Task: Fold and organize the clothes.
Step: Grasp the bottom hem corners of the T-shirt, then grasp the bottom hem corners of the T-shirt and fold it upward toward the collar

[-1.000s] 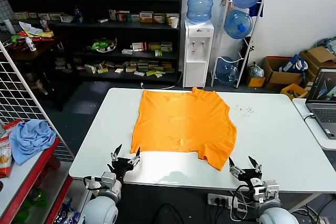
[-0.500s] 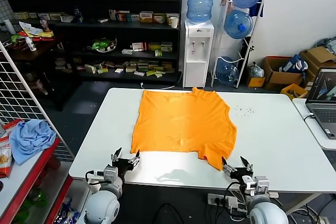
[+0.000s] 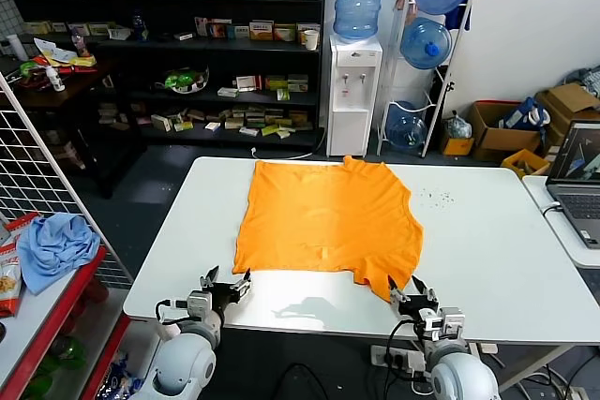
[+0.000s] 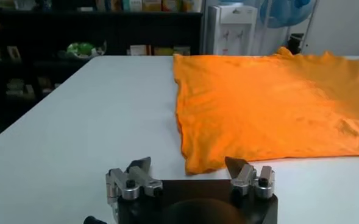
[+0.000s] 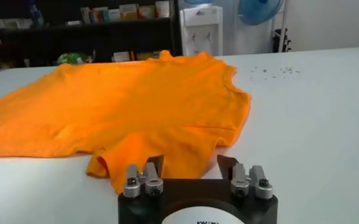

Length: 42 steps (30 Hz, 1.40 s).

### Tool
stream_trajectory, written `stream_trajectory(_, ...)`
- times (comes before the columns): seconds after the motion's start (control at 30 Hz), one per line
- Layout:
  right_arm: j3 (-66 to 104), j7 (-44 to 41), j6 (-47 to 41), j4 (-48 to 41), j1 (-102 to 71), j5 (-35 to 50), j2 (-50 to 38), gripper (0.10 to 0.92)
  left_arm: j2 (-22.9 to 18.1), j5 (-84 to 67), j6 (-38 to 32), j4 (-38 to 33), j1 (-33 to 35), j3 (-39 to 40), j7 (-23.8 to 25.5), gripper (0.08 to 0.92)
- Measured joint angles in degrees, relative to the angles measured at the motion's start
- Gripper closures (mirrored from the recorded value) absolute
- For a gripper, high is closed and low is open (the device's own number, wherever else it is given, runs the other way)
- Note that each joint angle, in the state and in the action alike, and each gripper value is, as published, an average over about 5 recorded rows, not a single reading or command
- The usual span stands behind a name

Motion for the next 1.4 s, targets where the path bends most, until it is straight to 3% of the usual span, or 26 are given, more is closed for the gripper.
stream_trajectory(0.4,-0.23,0.43,-0.82,-0.31,-0.02,0.33,0.11,0.887,-0.59,0.24,-0.94,1.52,-0.98,0.34,0.69,0.55)
stream_trajectory(0.8,-0.76,1.35,-3.0,4.9,-3.84,-1.09,-1.45,0.901,0.63,1.16,-1.96,-1.33,1.59,0.54,1.38,0.879)
stream_trajectory(1.4,3.85,3.63,-3.96,23.34,-22.53,-5.56,-7.78,0.901,5.88,3.08,-2.64,-14.18,12.9,-1.03,0.69,0.902)
